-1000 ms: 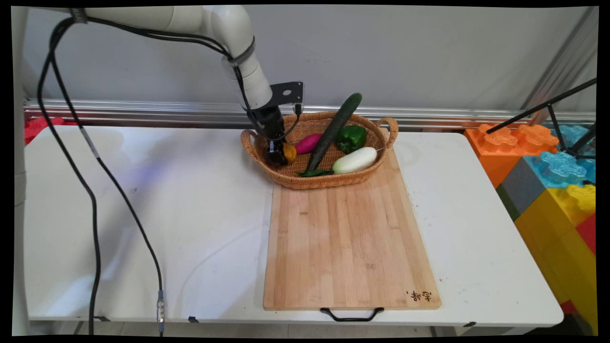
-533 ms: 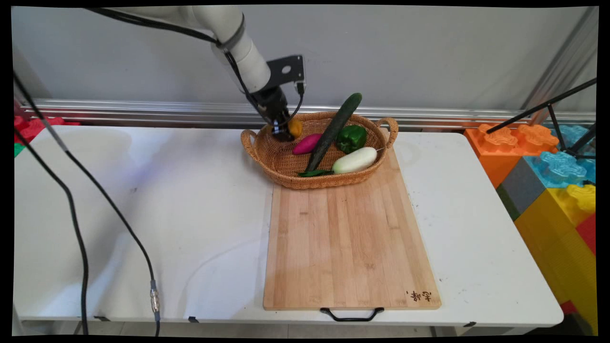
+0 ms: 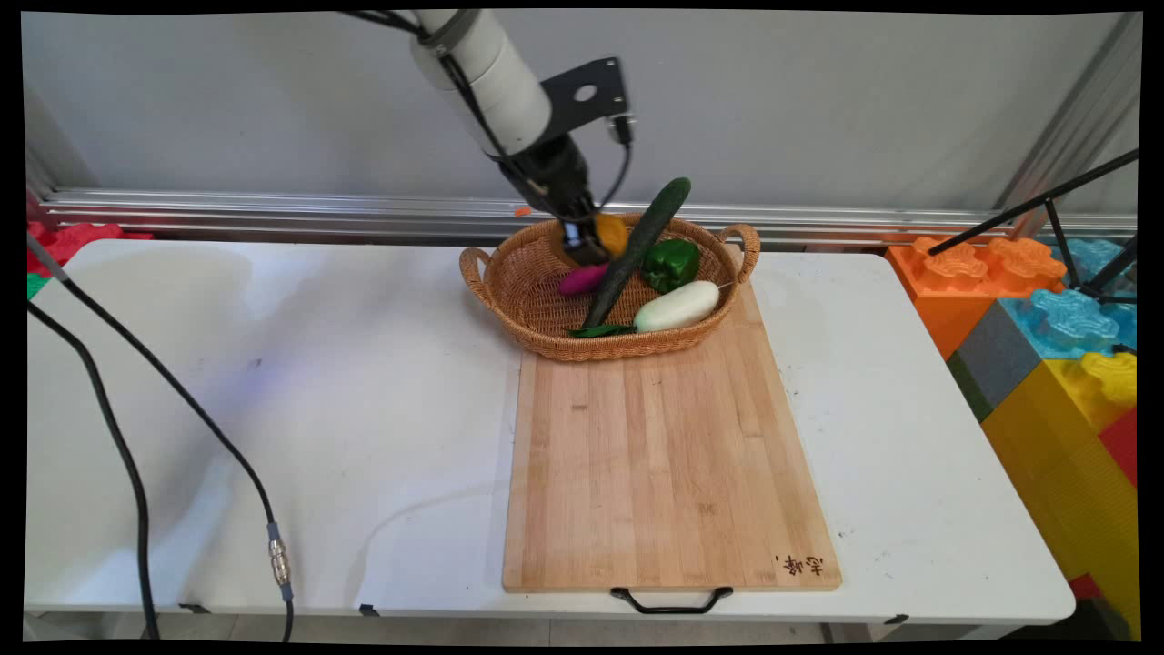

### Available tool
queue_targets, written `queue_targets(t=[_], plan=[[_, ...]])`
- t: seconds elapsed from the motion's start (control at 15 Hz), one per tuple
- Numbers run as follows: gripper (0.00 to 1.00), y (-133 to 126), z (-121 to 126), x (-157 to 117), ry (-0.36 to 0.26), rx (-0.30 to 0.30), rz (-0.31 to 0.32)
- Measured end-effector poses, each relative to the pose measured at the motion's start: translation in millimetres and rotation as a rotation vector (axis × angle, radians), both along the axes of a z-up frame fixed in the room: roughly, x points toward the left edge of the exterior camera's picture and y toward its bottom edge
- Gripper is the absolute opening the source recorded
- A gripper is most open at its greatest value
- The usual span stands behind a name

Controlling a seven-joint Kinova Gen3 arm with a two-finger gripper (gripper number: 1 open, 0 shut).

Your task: Place the picked object on the cutting board

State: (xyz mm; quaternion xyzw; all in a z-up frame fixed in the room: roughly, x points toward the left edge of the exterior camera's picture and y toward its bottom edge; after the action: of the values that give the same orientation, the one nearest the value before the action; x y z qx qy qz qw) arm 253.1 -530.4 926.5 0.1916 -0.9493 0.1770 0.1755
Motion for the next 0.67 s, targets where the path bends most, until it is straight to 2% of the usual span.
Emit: queue_targets(t=[0.33,0.47,0.67], plan=[[0.0,35,6,-56,0.098,0.12,-0.049],[0.0,43,-3,-69,0.117,0.159,-0.06],[0.0,51,-31,-84,0.124,0.193,-0.07]])
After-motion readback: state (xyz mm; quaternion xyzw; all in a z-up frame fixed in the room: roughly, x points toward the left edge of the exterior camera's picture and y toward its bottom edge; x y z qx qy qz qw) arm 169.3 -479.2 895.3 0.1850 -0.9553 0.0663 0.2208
